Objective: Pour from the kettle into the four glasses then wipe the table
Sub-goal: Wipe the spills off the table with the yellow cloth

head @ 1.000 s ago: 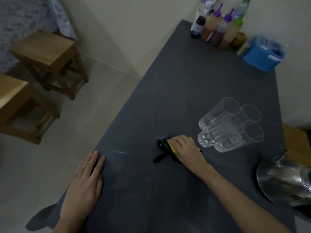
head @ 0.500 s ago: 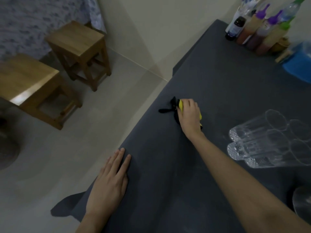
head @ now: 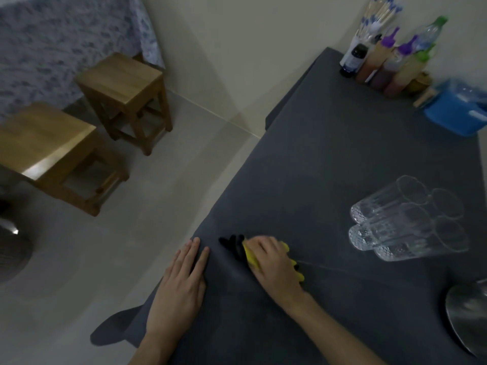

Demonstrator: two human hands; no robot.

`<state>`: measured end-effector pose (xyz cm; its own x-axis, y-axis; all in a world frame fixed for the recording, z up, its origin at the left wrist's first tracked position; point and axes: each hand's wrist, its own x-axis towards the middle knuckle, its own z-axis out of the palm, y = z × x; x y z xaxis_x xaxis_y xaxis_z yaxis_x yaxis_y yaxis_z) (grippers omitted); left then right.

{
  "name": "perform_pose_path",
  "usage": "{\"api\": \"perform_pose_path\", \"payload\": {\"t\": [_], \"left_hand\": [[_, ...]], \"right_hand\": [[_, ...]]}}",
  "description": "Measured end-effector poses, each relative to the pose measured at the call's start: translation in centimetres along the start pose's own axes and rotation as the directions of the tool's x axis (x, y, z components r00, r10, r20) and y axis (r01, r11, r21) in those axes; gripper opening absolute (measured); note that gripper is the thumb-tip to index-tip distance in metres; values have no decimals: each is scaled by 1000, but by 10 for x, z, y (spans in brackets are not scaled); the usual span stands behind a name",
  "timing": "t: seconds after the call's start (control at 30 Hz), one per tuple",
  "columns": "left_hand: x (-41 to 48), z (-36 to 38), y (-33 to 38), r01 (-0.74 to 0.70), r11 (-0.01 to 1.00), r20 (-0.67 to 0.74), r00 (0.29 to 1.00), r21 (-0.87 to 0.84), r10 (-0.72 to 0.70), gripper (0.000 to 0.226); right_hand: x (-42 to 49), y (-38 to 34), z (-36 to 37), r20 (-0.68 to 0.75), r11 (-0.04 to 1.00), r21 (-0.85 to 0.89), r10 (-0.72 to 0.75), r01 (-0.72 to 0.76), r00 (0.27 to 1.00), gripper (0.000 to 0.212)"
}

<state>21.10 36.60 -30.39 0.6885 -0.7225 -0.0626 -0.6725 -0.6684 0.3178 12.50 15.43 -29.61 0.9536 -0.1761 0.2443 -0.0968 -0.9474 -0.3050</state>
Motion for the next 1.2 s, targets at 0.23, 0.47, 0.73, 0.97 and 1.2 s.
{"api": "perform_pose_path", "payload": {"t": [0.23,0.47,0.73,0.97,1.2], "left_hand": [[0,2,0,-14,1000,-20,1000,9,14,53],[-1,6,-3,-11,999,-36,999,38,12,53],[0,7,-4,-34,998,-38,999,46,35,54],[-2,5,-2,-50,996,-52,997,77,54,52],[-5,7,7,34,976,-45,999,215,-25,54]], "right_hand": [[-51,58,-33,-41,977,-212,5,-13,999,27],[0,30,-17,-169,864,11,497,-503,851,28],[12,-23,6,-44,948,-5,317,-317,947,29],[-52,-21,-14,92,999,-9,-33,34,995,39],[-98,19,-43,-55,924,-62,374,-377,926,43]]}}
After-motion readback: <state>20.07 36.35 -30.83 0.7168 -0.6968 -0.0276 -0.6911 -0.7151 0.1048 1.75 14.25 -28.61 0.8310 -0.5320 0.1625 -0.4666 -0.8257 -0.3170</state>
